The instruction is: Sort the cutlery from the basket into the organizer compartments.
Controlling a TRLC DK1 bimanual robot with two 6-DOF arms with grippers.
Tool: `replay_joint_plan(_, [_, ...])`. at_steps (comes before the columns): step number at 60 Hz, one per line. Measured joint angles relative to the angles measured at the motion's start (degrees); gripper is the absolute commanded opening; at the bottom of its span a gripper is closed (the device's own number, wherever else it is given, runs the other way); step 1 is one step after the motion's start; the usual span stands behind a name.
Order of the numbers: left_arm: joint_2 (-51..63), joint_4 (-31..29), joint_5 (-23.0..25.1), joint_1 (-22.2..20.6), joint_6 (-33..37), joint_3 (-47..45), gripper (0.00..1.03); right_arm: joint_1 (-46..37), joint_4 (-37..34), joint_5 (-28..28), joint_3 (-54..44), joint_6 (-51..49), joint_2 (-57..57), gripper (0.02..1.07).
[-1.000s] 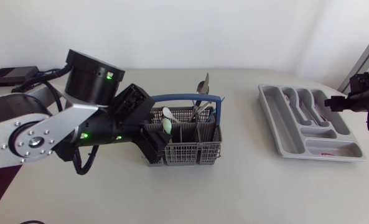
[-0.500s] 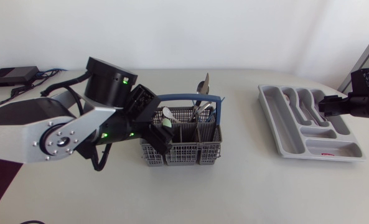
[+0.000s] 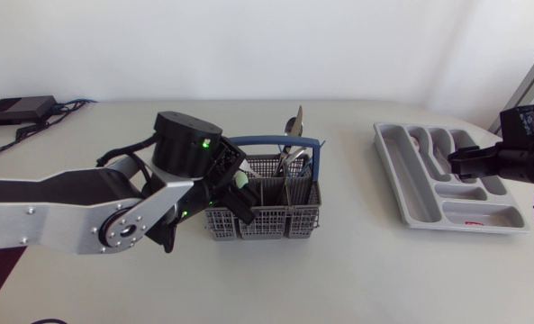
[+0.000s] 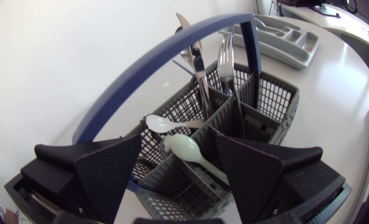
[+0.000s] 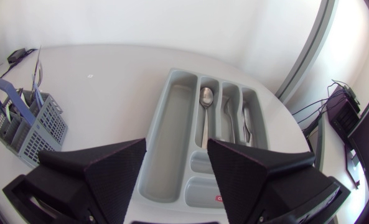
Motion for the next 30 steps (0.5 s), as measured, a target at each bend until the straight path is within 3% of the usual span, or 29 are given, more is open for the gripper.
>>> replay_joint_plan(14, [1.79,5.51,-3.43,-1.92,2.21,-2.91,0.83,0.83,0.11,0.00,-1.38,0.22,-0.52,0.74])
replay_joint_plan(30, [3.98,9.57,-3.82,-2.16,2.97,-3.61,0.83,1.03,0.26,0.02,-2.64,0.22,-1.29,0.74])
